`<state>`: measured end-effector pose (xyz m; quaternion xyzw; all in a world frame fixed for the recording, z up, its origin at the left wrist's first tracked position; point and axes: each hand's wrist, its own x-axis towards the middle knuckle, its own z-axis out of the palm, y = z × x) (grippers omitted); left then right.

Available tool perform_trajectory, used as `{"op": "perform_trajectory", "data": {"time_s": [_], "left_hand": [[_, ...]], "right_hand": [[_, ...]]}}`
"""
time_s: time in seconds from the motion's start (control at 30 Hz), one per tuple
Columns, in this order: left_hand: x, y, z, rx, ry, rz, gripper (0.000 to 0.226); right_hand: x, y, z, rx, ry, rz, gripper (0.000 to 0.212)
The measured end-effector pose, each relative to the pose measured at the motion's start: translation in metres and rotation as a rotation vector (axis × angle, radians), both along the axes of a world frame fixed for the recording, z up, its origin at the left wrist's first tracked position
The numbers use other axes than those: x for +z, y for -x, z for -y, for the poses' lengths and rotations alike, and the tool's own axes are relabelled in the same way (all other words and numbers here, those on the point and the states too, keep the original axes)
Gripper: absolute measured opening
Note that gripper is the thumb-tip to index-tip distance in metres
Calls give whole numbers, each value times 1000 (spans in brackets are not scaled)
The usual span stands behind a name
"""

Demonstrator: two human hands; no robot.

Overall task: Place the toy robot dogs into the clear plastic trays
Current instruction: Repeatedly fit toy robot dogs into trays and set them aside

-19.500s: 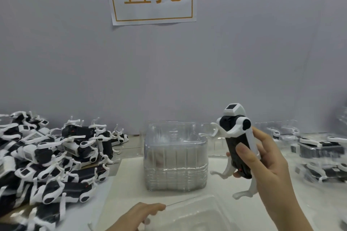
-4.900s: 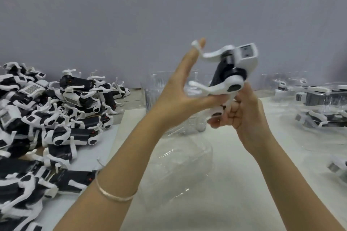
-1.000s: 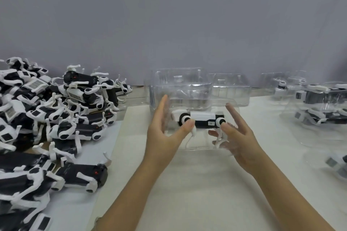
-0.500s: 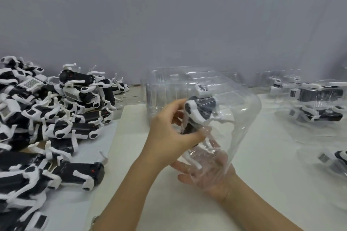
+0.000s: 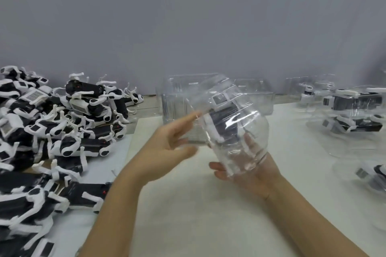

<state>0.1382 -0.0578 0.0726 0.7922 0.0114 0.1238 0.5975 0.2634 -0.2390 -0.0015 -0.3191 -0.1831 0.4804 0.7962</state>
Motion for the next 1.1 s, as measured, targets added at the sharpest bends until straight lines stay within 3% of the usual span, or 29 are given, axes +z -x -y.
{"op": "perform_trajectory", "data": {"time_s": [0.07,0.13,0.2,0.3,0.4,0.6,0.9,1.1], "left_hand": [[3,4,-12,195,156,57,55],[5,6,-22,257,492,87,37],[9,5,-19,144,604,36,60],[4,-7,3,175,341,-24,84],[-12,-17,16,281,199,127,89],[-26,-21,7,340,225,211,70],[-33,-20,6,328,161,240,69],[-24,-15,8,307,170,257,72]], "right_hand": [[3,-12,9,-141,46,47,66],[6,-20,15,-268,98,148,58],[10,-23,17,-344,160,288,54],[16,-16,11,-389,278,503,59],[21,-10,7,-407,324,612,68],[33,-10,9,-421,361,658,77],[34,-3,7,-502,432,758,71],[35,-4,16,-464,313,732,75]]}}
